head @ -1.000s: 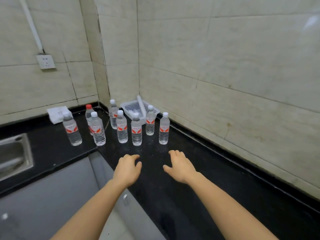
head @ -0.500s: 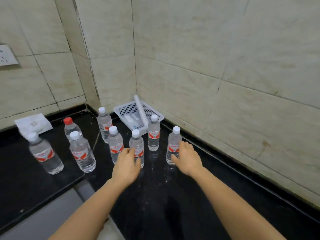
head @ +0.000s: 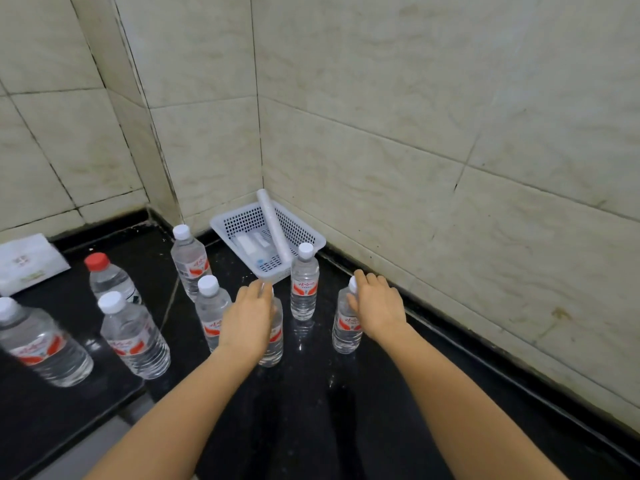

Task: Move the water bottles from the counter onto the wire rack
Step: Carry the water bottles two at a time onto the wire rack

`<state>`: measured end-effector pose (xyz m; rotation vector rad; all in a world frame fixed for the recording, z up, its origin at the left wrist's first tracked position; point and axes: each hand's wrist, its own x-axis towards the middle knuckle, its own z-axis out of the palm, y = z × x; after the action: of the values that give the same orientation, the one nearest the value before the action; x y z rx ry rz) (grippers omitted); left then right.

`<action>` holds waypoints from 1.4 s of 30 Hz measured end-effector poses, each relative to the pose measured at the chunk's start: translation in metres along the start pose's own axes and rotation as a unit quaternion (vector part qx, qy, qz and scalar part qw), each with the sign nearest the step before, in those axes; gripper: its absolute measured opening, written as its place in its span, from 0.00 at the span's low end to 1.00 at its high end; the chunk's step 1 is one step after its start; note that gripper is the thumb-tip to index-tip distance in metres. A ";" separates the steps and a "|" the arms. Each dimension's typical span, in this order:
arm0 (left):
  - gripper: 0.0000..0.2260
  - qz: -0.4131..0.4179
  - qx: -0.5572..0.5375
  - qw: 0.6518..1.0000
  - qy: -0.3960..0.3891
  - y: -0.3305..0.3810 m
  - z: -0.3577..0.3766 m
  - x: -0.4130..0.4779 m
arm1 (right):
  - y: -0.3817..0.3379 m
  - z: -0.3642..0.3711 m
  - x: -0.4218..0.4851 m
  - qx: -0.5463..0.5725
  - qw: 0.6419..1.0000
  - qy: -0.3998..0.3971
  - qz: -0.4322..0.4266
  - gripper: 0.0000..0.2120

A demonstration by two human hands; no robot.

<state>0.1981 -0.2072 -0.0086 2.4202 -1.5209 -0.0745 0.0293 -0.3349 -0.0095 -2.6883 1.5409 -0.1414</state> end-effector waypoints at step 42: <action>0.07 0.263 -0.291 0.917 -0.068 0.265 -0.079 -0.406 | 0.168 -0.176 -0.552 0.317 0.916 0.135 0.206 0.08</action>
<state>-0.1988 0.0631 0.0947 1.5264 -1.8342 -0.5109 -0.4097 0.0584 0.1200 -1.8637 1.7048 -0.8558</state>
